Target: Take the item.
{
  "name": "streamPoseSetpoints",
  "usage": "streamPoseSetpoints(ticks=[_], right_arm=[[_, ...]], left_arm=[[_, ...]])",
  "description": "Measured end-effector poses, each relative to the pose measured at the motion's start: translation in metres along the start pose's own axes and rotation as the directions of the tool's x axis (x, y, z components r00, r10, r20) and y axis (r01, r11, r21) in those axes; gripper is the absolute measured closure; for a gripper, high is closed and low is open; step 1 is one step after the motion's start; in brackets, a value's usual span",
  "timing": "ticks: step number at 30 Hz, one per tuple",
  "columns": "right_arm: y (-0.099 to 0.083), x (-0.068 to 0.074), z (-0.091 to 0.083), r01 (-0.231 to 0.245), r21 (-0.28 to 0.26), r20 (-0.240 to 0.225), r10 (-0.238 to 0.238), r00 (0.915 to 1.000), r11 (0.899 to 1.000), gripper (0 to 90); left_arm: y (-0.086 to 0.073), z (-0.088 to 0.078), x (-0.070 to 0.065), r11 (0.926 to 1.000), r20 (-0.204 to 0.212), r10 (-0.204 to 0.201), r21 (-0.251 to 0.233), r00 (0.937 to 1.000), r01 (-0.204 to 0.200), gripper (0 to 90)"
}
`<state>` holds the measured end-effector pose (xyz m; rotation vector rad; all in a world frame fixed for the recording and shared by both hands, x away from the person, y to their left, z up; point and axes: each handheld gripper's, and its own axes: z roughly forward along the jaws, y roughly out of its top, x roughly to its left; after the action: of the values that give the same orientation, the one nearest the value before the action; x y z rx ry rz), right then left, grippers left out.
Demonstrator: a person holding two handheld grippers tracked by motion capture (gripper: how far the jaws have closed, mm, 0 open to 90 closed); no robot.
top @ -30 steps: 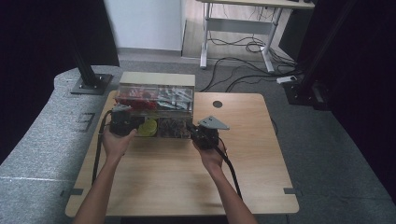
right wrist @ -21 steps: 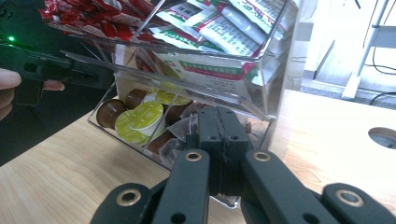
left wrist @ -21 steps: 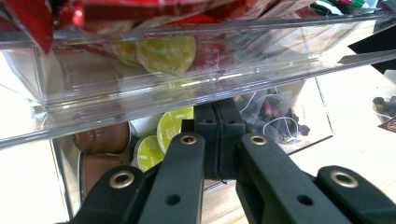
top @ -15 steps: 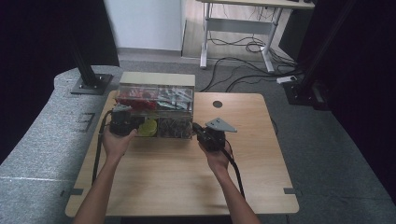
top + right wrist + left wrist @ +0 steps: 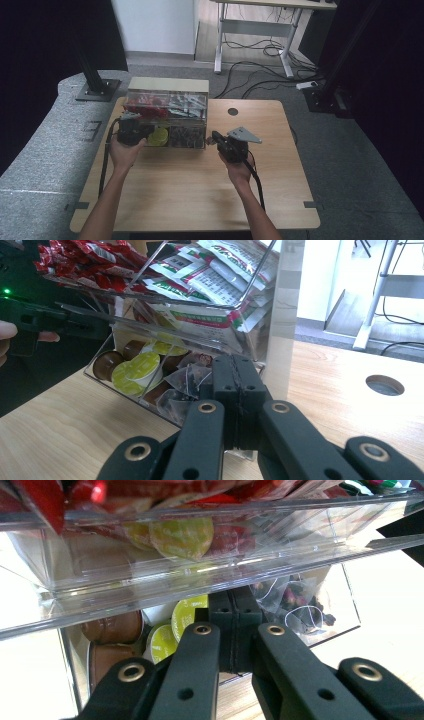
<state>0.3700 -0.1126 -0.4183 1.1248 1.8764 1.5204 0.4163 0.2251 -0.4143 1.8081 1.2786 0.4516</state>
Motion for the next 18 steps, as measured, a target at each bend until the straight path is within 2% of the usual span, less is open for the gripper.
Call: streamPoseSetpoints(ticks=[18], right_arm=[[-0.002,-0.016,-0.017,-0.018,-0.021,0.031,0.018,0.9994,1.0,89.3]], left_arm=[[-0.002,0.001,-0.001,1.0,-0.004,0.005,0.006,1.0,-0.005,90.0]])
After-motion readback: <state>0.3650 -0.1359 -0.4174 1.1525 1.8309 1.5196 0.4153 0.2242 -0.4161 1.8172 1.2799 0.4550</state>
